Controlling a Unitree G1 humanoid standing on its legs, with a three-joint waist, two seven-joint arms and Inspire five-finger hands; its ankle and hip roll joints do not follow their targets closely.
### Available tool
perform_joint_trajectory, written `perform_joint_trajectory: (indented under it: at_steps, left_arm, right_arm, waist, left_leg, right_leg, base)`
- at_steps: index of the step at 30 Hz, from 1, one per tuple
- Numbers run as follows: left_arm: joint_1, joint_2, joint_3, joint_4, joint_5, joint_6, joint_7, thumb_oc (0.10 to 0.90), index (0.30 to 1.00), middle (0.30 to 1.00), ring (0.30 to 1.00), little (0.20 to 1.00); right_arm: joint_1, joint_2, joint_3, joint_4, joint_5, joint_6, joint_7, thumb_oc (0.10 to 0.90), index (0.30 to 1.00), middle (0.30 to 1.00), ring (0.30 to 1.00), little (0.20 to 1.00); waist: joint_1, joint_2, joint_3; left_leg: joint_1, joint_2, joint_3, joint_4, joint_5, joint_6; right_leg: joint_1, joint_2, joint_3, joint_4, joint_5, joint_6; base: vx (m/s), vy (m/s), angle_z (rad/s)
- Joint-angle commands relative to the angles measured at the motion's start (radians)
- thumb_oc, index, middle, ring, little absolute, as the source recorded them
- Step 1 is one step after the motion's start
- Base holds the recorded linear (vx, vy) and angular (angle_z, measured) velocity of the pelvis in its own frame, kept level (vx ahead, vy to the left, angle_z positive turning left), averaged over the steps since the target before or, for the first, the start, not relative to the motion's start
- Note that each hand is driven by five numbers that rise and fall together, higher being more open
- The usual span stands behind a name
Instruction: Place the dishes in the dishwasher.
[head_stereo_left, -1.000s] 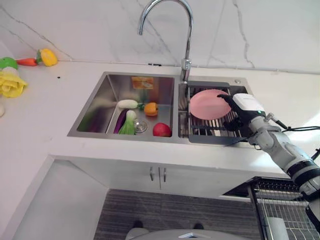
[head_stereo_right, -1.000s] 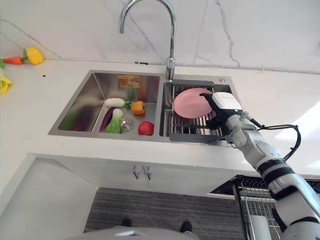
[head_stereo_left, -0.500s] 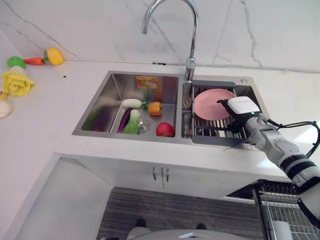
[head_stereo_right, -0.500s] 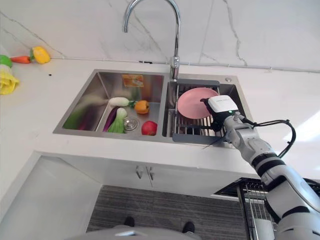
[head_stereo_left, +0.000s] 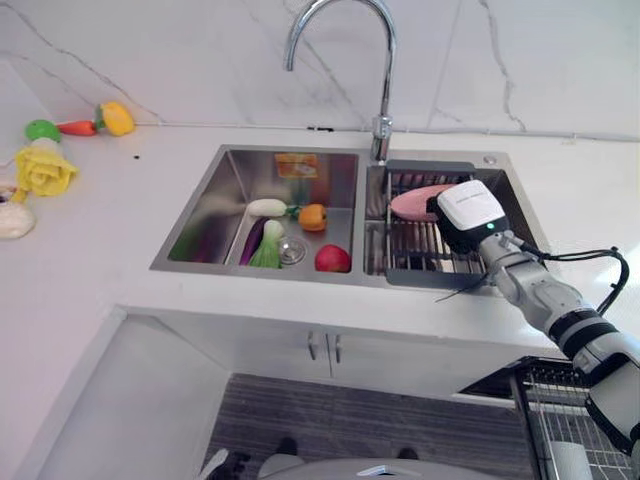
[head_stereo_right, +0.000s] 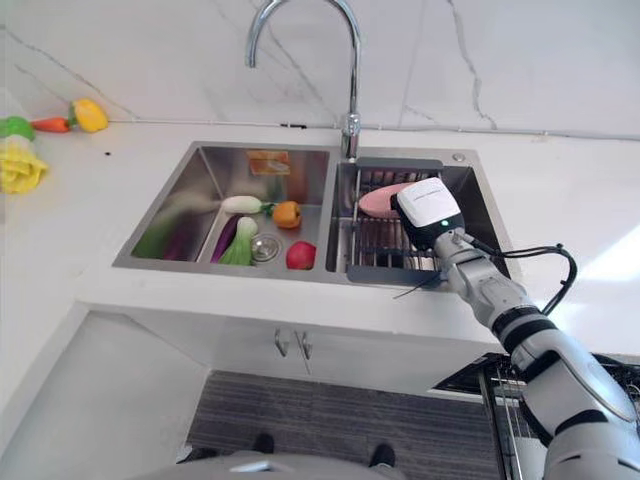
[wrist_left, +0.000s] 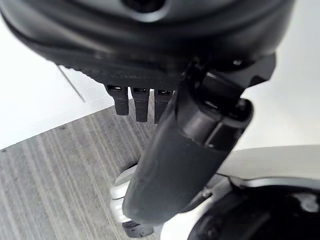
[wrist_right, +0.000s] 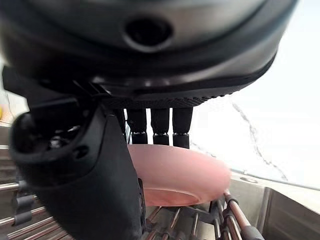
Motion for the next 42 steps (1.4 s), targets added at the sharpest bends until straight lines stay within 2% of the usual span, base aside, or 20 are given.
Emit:
perform_joint_trajectory:
  at_steps: [1, 8, 11, 14, 17, 19, 22, 24, 25, 26, 29, 31, 32, 33, 35, 37, 38, 39, 40, 42]
  left_arm:
    - [-0.067, 0.085, -0.084, 0.031, 0.065, -0.014, 0.049, 0.8, 0.9, 0.9, 0.9, 0.9]
    - [-0.068, 0.086, -0.076, 0.027, 0.074, -0.008, 0.066, 0.8, 0.9, 0.9, 0.9, 0.9]
    - [-0.065, 0.077, -0.042, 0.046, 0.049, -0.001, 0.068, 0.8, 0.9, 0.9, 0.9, 0.9]
    - [-0.052, 0.038, 0.092, 0.111, -0.103, 0.019, 0.064, 0.8, 0.9, 0.9, 0.9, 0.9]
    - [-0.044, 0.013, 0.169, 0.146, -0.162, 0.035, 0.06, 0.8, 0.9, 0.9, 0.9, 0.9]
    - [-0.042, 0.008, 0.182, 0.151, -0.161, 0.039, 0.058, 0.8, 0.9, 0.9, 0.9, 0.9]
    - [-0.044, -0.003, 0.189, 0.159, -0.126, 0.05, 0.036, 0.8, 0.9, 0.9, 0.9, 0.9]
    - [-0.047, -0.002, 0.185, 0.159, -0.116, 0.053, 0.032, 0.8, 0.9, 0.9, 0.9, 0.9]
    - [-0.049, -0.003, 0.183, 0.159, -0.108, 0.054, 0.026, 0.8, 0.9, 0.9, 0.9, 0.9]
    - [-0.055, -0.01, 0.178, 0.15, -0.094, 0.054, 0.015, 0.8, 0.9, 0.9, 0.9, 0.9]
    - [-0.077, -0.013, 0.151, 0.113, -0.094, 0.044, 0.002, 0.8, 0.9, 0.9, 0.9, 0.9]
    - [-0.095, -0.018, 0.144, 0.097, -0.114, 0.037, -0.006, 0.8, 0.9, 0.9, 0.9, 0.9]
    - [-0.096, -0.017, 0.144, 0.097, -0.114, 0.038, -0.006, 0.8, 0.9, 0.9, 0.9, 0.9]
    - [-0.106, -0.015, 0.154, 0.09, -0.124, 0.037, -0.003, 0.8, 0.9, 0.9, 0.9, 0.9]
    - [-0.126, -0.005, 0.164, 0.088, -0.112, 0.033, -0.009, 0.8, 0.9, 0.9, 0.9, 0.9]
    - [-0.136, 0.006, 0.165, 0.087, -0.104, 0.035, -0.01, 0.8, 0.9, 0.9, 0.9, 0.9]
    - [-0.141, 0.016, 0.168, 0.085, -0.099, 0.04, -0.007, 0.8, 0.9, 0.9, 0.9, 0.9]
    - [-0.147, 0.041, 0.18, 0.081, -0.092, 0.046, 0.001, 0.8, 0.9, 0.9, 0.9, 0.9]
    - [-0.139, 0.04, 0.189, 0.081, -0.097, 0.05, 0.0, 0.8, 0.9, 0.9, 0.9, 0.9]
    - [-0.136, 0.043, 0.194, 0.084, -0.105, 0.052, 0.0, 0.8, 0.9, 0.9, 0.9, 0.9]
  right_arm:
    - [-0.148, 0.03, 0.032, 0.038, 0.002, 0.02, -0.055, 0.4, 0.3, 0.3, 0.3, 0.3]
    - [-0.141, 0.017, 0.013, -0.054, 0.016, 0.01, -0.067, 0.4, 0.3, 0.3, 0.3, 0.3]
    - [-0.129, -0.023, -0.019, -0.15, 0.013, 0.011, -0.075, 0.4, 0.3, 0.3, 0.3, 0.3]
    - [-0.071, -0.098, -0.124, -0.317, 0.034, 0.026, -0.066, 0.4, 0.3, 0.3, 0.3, 0.3]
    - [0.029, -0.187, -0.27, -0.489, 0.028, 0.043, -0.068, 0.4, 0.3, 0.3, 0.3, 0.3]
    - [0.073, -0.226, -0.332, -0.555, 0.021, 0.046, -0.07, 0.4, 0.3, 0.3, 0.3, 0.3]
    - [0.233, -0.327, -0.542, -0.701, -0.013, 0.066, -0.104, 0.4, 0.3, 0.3, 0.3, 0.3]
    - [0.288, -0.341, -0.604, -0.737, -0.025, 0.074, -0.111, 0.4, 0.3, 0.3, 0.3, 0.3]
    - [0.324, -0.36, -0.654, -0.769, -0.035, 0.08, -0.119, 0.4, 0.3, 0.3, 0.3, 0.3]
    - [0.395, -0.381, -0.742, -0.812, -0.052, 0.094, -0.139, 0.4, 0.3, 0.3, 0.3, 0.3]
    - [0.526, -0.383, -0.893, -0.831, -0.066, 0.127, -0.172, 0.4, 0.3, 0.3, 0.3, 0.3]
    - [0.567, -0.362, -0.927, -0.791, -0.073, 0.159, -0.175, 0.4, 0.3, 0.3, 0.3, 0.3]
    - [0.567, -0.362, -0.928, -0.791, -0.073, 0.159, -0.175, 0.4, 0.3, 0.3, 0.3, 0.3]
    - [0.582, -0.348, -0.935, -0.755, -0.089, 0.187, -0.159, 0.4, 0.3, 0.3, 0.3, 0.3]
    - [0.631, -0.317, -0.965, -0.733, -0.116, 0.216, -0.153, 0.4, 0.3, 0.3, 0.3, 0.3]
    - [0.662, -0.302, -0.987, -0.725, -0.122, 0.225, -0.157, 0.4, 0.3, 0.3, 0.3, 0.3]
    - [0.669, -0.287, -0.985, -0.715, -0.116, 0.222, -0.154, 0.4, 0.3, 0.3, 0.3, 0.3]
    - [0.688, -0.28, -0.968, -0.696, -0.129, 0.213, -0.148, 0.4, 0.3, 0.3, 0.3, 0.3]
    - [0.713, -0.256, -0.967, -0.692, -0.119, 0.201, -0.131, 0.4, 0.3, 0.3, 0.3, 0.3]
    - [0.717, -0.254, -0.968, -0.698, -0.121, 0.197, -0.123, 0.4, 0.3, 0.3, 0.3, 0.3]
  waist:
    - [0.031, -0.053, 0.003]
    - [0.031, -0.051, 0.003]
    - [0.021, -0.051, -0.002]
    - [-0.007, -0.051, -0.006]
    - [-0.032, -0.052, -0.011]
    - [-0.042, -0.054, -0.013]
    - [-0.08, -0.06, -0.02]
    - [-0.082, -0.061, -0.02]
    - [-0.095, -0.064, -0.02]
    - [-0.13, -0.063, -0.015]
    - [-0.169, -0.067, 0.013]
    - [-0.175, -0.076, 0.037]
    - [-0.171, -0.079, 0.036]
    - [-0.183, -0.078, 0.036]
    - [-0.205, -0.072, 0.051]
    - [-0.2, -0.073, 0.06]
    - [-0.195, -0.073, 0.064]
    - [-0.174, -0.076, 0.062]
    - [-0.171, -0.088, 0.051]
    - [-0.171, -0.096, 0.045]
  left_leg:
    - [0.014, 0.022, 0.052, 0.008, -0.013, -0.02]
    - [0.011, 0.022, 0.05, 0.008, -0.014, -0.021]
    - [0.017, 0.022, 0.059, 0.008, -0.018, -0.021]
    - [0.035, 0.023, 0.083, 0.008, -0.029, -0.016]
    - [0.057, 0.021, 0.106, 0.008, -0.039, -0.01]
    - [0.064, 0.021, 0.115, 0.009, -0.044, -0.008]
    - [0.086, 0.017, 0.157, 0.015, -0.065, 0.004]
    - [0.092, 0.014, 0.169, 0.017, -0.071, 0.008]
    - [0.098, 0.01, 0.183, 0.019, -0.077, 0.013]
    - [0.112, 0.0, 0.203, 0.02, -0.089, 0.026]
    - [0.123, -0.019, 0.249, 0.021, -0.107, 0.05]
    - [0.122, -0.029, 0.301, 0.019, -0.115, 0.06]
    - [0.118, -0.033, 0.305, 0.017, -0.109, 0.061]
    - [0.115, -0.031, 0.36, 0.014, -0.12, 0.058]
    - [0.113, -0.017, 0.396, 0.015, -0.113, 0.061]
    - [0.114, -0.016, 0.408, 0.017, -0.112, 0.066]
    - [0.107, -0.02, 0.417, 0.021, -0.11, 0.073]
    - [0.07, -0.023, 0.438, 0.041, -0.101, 0.082]
    - [0.05, -0.027, 0.437, 0.059, -0.102, 0.077]
    - [0.04, -0.016, 0.445, 0.078, -0.098, 0.071]
  right_leg:
    - [0.064, -0.065, 0.023, 0.016, -0.105, 0.064]
    - [0.065, -0.07, 0.017, 0.016, -0.105, 0.066]
    - [0.067, -0.071, 0.019, 0.016, -0.104, 0.067]
    - [0.062, -0.076, 0.036, 0.016, -0.095, 0.071]
    - [0.058, -0.077, 0.058, 0.016, -0.088, 0.075]
    - [0.056, -0.078, 0.067, 0.016, -0.084, 0.077]
    - [0.048, -0.085, 0.096, 0.022, -0.072, 0.086]
    - [0.045, -0.088, 0.106, 0.025, -0.069, 0.089]
    - [0.039, -0.093, 0.117, 0.031, -0.064, 0.094]
    - [0.02, -0.104, 0.144, 0.058, -0.056, 0.099]
    - [-0.064, -0.132, 0.198, 0.131, -0.03, 0.128]
    - [-0.137, -0.159, 0.199, 0.143, 0.05, 0.155]
    - [-0.144, -0.161, 0.204, 0.141, 0.058, 0.155]
    - [-0.183, -0.186, 0.171, 0.113, 0.132, 0.155]
    - [-0.221, -0.2, 0.212, 0.1, 0.16, 0.155]
    - [-0.228, -0.207, 0.23, 0.112, 0.146, 0.155]
    - [-0.212, -0.215, 0.225, 0.123, 0.119, 0.155]
    - [-0.161, -0.241, 0.179, 0.164, 0.052, 0.153]
    - [-0.126, -0.243, 0.174, 0.152, 0.034, 0.149]
    - [-0.123, -0.244, 0.182, 0.146, 0.045, 0.151]
  base:
    - [-0.02, -0.011, 0.11]
    - [0.0, 0.002, 0.02]
    - [-0.01, 0.027, 0.03]
    - [-0.01, 0.044, -0.01]
    - [0.01, 0.039, -0.1]
    - [0.0, 0.037, -0.24]
    - [-0.02, 0.075, -0.27]
    - [-0.01, 0.059, -0.32]
    - [-0.04, 0.149, -0.64]
    - [-0.05, 0.182, -0.62]
    - [-0.12, 0.176, -0.51]
    - [-0.19, 0.112, -0.95]
    - [-0.2, 0.032, -1.31]
    - [-0.16, -0.018, -1.7]
    - [-0.15, -0.019, -1.49]
    - [-0.09, 0.008, -0.75]
    - [-0.22, -0.032, -0.73]
    - [-0.26, -0.099, -0.58]
    - [-0.2, -0.104, -0.48]
    - [0.0, -0.167, -0.25]
